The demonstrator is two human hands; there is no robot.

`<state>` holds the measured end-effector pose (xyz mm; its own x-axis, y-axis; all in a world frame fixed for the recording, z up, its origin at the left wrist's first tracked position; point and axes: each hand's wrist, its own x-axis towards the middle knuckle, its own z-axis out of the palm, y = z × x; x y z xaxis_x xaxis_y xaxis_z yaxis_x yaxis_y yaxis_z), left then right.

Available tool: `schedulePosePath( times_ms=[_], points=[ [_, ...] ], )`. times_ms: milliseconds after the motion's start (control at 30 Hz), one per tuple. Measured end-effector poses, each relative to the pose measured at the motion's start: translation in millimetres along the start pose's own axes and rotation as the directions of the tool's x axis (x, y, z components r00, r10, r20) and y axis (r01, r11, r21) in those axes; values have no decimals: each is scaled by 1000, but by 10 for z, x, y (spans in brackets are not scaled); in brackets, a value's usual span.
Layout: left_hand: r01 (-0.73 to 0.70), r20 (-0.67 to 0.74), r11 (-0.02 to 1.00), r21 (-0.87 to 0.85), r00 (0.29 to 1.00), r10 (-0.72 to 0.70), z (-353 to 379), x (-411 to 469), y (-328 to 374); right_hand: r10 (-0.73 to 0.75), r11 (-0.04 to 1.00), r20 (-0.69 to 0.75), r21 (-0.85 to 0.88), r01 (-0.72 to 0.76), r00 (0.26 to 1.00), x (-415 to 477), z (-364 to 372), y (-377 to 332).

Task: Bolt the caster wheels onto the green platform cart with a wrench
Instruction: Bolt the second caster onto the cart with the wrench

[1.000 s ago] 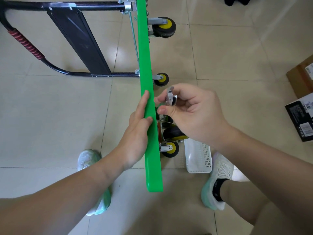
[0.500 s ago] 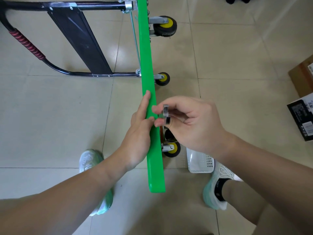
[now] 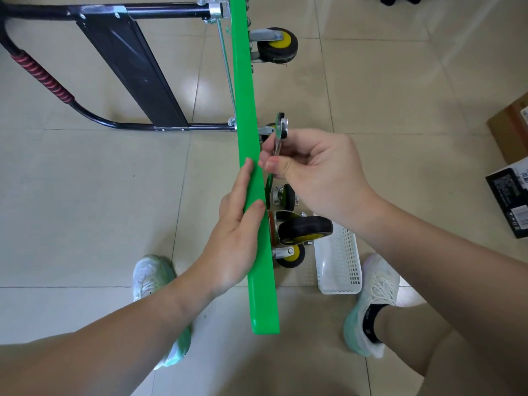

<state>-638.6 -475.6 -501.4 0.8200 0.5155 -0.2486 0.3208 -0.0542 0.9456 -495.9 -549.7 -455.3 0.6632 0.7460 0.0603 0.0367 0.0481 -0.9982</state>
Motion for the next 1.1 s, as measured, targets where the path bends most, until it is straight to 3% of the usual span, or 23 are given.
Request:
schedulePosePath(
  times_ms=[300, 733, 1100],
  points=[
    [8, -17, 999, 43, 1000, -7, 0, -29, -3, 139, 990, 3, -15, -139, 990, 128, -51, -66],
    [39, -35, 997, 62, 999, -37, -3, -24, 3, 203, 972, -6, -116, -203, 979, 242, 16, -74],
    [37, -11, 998, 59, 999, -37, -4, -23, 42, 125, 992, -2, -12, -125, 992, 305, 23, -142]
  ],
)
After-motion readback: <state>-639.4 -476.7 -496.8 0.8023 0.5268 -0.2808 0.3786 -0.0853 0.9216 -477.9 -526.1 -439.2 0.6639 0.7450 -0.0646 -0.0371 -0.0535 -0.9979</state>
